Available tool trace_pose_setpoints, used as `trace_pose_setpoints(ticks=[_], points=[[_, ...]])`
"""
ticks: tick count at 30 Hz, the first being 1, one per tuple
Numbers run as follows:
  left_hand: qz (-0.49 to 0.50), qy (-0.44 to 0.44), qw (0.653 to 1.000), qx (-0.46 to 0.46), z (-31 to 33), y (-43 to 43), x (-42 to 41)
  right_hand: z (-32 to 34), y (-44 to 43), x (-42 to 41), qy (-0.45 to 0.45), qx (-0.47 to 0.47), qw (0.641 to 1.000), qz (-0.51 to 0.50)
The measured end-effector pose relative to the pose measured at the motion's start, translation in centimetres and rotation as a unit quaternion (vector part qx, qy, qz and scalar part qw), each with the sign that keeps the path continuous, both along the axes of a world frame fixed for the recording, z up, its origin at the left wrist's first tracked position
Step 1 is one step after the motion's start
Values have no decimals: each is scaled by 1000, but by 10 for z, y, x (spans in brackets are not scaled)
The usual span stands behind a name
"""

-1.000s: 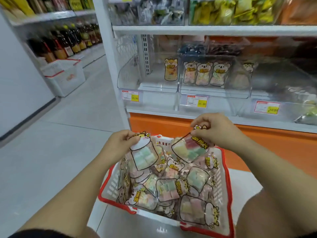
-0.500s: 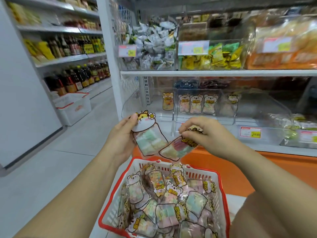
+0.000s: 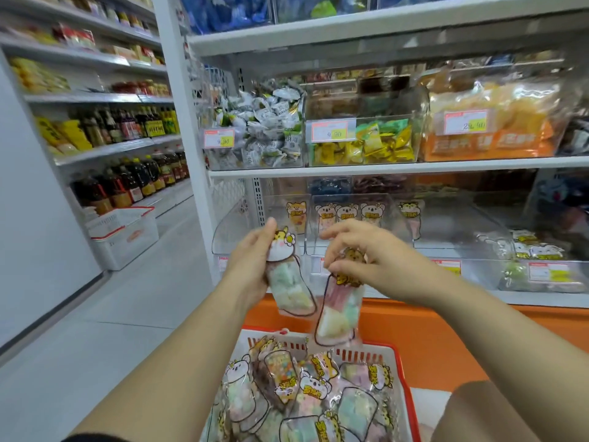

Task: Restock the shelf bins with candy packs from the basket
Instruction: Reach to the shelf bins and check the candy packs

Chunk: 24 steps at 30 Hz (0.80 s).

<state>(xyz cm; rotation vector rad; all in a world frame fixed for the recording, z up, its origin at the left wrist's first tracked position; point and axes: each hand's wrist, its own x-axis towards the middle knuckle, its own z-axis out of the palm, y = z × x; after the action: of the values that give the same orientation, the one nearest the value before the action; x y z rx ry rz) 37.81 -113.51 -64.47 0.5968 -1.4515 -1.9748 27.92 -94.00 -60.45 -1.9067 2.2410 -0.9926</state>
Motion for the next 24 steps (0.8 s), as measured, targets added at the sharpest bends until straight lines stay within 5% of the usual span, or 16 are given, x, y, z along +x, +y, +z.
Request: trace_pose_setpoints(ticks=[10, 19, 24], points=[[-231, -75, 969, 46, -7, 51, -34, -11, 22, -4, 48, -73, 996, -7], [-263, -116, 955, -75, 7, 64, -39, -9, 40, -22, 42, -129, 990, -49], [-330, -157, 900, -238, 20, 49, -9, -2, 43, -33, 39, -126, 988, -86]])
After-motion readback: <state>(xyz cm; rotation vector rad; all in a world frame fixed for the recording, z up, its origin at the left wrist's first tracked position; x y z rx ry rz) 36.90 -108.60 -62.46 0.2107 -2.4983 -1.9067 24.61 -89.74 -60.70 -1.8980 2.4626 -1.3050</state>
